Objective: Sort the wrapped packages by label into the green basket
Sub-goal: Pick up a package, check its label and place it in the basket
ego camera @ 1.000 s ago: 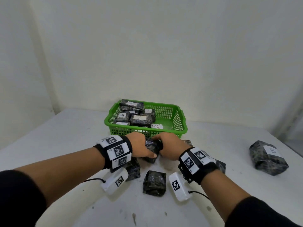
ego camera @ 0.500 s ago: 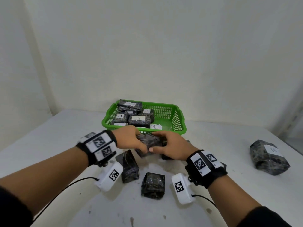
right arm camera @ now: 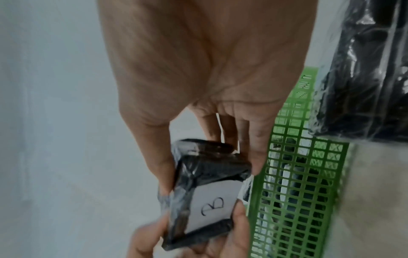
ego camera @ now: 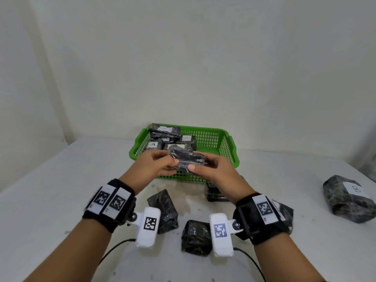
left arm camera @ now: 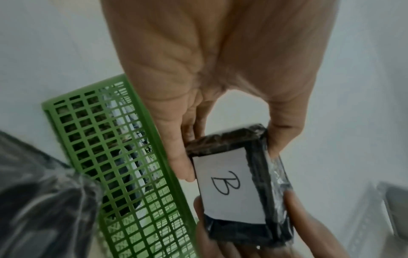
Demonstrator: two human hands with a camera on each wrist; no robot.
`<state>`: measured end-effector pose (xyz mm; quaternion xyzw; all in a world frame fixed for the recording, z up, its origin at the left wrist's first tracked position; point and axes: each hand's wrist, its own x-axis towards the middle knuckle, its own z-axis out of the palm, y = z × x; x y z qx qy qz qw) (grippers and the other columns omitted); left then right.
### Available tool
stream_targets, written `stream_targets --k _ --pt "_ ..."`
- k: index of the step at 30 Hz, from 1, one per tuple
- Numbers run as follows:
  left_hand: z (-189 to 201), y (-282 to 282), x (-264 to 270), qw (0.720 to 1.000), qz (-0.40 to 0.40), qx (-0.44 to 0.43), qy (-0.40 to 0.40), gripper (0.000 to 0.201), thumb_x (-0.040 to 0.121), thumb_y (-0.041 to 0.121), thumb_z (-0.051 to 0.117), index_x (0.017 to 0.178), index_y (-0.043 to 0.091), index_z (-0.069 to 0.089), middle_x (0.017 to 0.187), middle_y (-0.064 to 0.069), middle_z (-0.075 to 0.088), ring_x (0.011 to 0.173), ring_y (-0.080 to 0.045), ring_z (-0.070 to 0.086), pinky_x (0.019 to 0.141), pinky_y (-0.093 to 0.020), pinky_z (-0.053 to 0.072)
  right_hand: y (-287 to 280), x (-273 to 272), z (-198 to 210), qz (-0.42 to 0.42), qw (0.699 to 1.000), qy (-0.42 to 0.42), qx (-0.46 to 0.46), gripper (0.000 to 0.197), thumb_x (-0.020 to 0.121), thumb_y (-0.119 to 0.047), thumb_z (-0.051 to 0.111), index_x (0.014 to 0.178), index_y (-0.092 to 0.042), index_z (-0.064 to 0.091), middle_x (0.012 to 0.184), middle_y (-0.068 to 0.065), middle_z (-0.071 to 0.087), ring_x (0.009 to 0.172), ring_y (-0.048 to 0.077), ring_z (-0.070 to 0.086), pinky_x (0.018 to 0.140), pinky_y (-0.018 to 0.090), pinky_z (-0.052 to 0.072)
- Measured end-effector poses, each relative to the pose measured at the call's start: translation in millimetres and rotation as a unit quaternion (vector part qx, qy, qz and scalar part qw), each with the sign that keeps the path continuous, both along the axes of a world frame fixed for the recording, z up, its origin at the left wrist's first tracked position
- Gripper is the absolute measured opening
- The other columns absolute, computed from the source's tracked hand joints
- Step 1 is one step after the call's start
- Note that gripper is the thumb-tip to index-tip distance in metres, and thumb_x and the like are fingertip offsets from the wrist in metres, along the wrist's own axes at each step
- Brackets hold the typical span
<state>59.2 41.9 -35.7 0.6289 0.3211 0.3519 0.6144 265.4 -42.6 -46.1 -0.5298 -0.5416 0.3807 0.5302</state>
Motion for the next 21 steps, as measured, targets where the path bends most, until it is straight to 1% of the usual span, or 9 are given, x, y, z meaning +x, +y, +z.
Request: stream_targets --k 1,3,6,8,11,13,15,18,21 --pt "-2 1 0 1.000 -0.007 -0.015 -0.020 0.030 0.084 0.011 0.075 0.110 -0.003 0.069 0.120 -0.026 0.069 0.112 -0.035 0.069 0.087 -0.031 0.061 1 1 -2 0.008 1.000 0.023 -0.001 0.047 0.083 -0.027 0.086 0.126 -0.013 0.072 0.121 0.003 0.078 0.112 0.019 0.074 0.099 0.030 0.057" --pt "-8 2 0 0.998 -0.030 -0.033 -0.047 0.053 0.075 0.022 0.081 0.117 -0.007 0.066 0.121 -0.026 0.068 0.113 -0.037 0.068 0.092 -0.036 0.059 0 3 -3 0.003 0.999 0.045 0.002 0.041 0.083 -0.025 0.083 0.120 -0.010 0.075 0.118 0.007 0.078 0.111 0.025 0.074 0.099 0.034 0.057" --pt "-18 -1 5 0.996 -0.024 -0.047 -0.075 0.073 0.065 0.033 0.082 0.121 -0.010 0.063 0.125 -0.028 0.066 0.119 -0.041 0.063 0.094 -0.038 0.059 0 3 -7 -0.014 1.000 0.027 0.004 0.023 0.090 -0.018 0.079 0.113 -0.013 0.079 0.112 0.006 0.080 0.106 0.022 0.075 0.101 0.035 0.055" --pt "-23 -2 8 0.995 -0.006 -0.040 -0.087 0.067 0.064 0.032 0.082 0.116 -0.009 0.067 0.121 -0.027 0.068 0.118 -0.040 0.064 0.090 -0.035 0.060 1 1 -8 -0.012 0.999 0.038 -0.005 0.025 0.089 -0.018 0.080 0.113 -0.014 0.079 0.112 0.006 0.080 0.102 0.018 0.075 0.098 0.033 0.056" --pt "-27 -4 10 0.996 -0.018 -0.031 -0.084 0.049 0.072 0.023 0.078 0.112 -0.003 0.070 0.115 -0.021 0.073 0.109 -0.032 0.070 0.085 -0.030 0.060 -2 -3 -7 -0.003 0.999 0.042 -0.026 0.036 0.083 -0.031 0.086 0.116 -0.017 0.078 0.111 0.001 0.081 0.104 0.019 0.077 0.098 0.032 0.057" --pt "-26 -8 9 0.995 -0.039 -0.040 -0.081 0.042 0.076 0.021 0.074 0.113 0.000 0.070 0.116 -0.020 0.073 0.105 -0.026 0.071 0.085 -0.029 0.060 -6 -4 -6 -0.003 0.999 0.035 -0.020 0.029 0.086 -0.029 0.083 0.112 -0.017 0.079 0.104 -0.001 0.082 0.098 0.015 0.078 0.088 0.023 0.059" --pt "-27 -10 9 0.996 -0.042 -0.036 -0.071 0.047 0.074 0.027 0.079 0.112 0.001 0.072 0.116 -0.019 0.073 0.108 -0.027 0.070 0.087 -0.030 0.060 -10 -3 -6 -0.008 0.999 0.041 -0.018 0.028 0.086 -0.026 0.083 0.112 -0.015 0.079 0.103 -0.001 0.082 0.094 0.013 0.078 0.082 0.018 0.057" --pt "-26 -10 7 0.997 -0.017 -0.024 -0.073 0.060 0.064 0.035 0.082 0.110 -0.002 0.072 0.116 -0.021 0.072 0.110 -0.031 0.069 0.086 -0.030 0.060 -11 -3 -10 -0.008 0.998 0.064 -0.024 0.038 0.084 -0.020 0.085 0.119 -0.012 0.075 0.111 0.002 0.081 0.104 0.018 0.077 0.090 0.026 0.058" --pt "-25 -13 6 0.995 -0.032 -0.041 -0.084 0.051 0.077 0.026 0.085 0.117 -0.003 0.069 0.121 -0.021 0.070 0.115 -0.033 0.067 0.090 -0.031 0.060 -15 -1 -9 -0.012 0.997 0.068 -0.026 0.036 0.084 -0.016 0.084 0.118 -0.013 0.074 0.111 0.002 0.081 0.104 0.018 0.077 0.091 0.029 0.058"
